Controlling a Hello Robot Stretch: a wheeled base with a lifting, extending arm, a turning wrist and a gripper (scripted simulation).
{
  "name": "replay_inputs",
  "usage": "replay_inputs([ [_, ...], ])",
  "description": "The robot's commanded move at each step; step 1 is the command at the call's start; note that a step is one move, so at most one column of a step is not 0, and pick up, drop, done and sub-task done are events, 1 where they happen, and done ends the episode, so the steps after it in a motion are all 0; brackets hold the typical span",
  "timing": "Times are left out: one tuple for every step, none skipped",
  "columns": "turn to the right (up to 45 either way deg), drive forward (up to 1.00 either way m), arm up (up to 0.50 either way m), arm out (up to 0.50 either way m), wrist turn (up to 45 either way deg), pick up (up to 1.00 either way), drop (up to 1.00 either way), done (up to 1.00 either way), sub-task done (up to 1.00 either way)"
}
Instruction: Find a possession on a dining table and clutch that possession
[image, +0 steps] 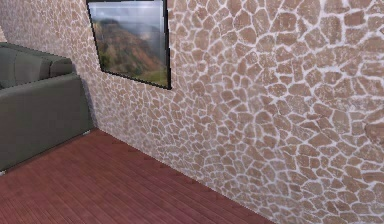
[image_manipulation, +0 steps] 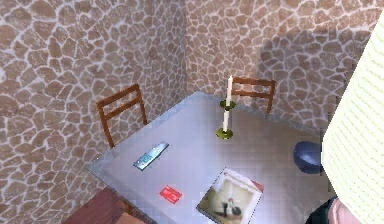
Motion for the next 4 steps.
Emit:
replay_inputs([
  [0.0, 0.0, 0.26, 0.0, 0.0, 0.0, 0.0, 0.0, 0.0],
  [0.0, 0.0, 0.0, 0.2, 0.0, 0.0, 0.0, 0.0, 0.0],
  [0.0, 0.0, 0.0, 0.0, 45.0, 0.0, 0.0, 0.0, 0.0],
  [0.0, 0.0, 0.0, 0.0, 45.0, 0.0, 0.0, 0.0, 0.0],
])
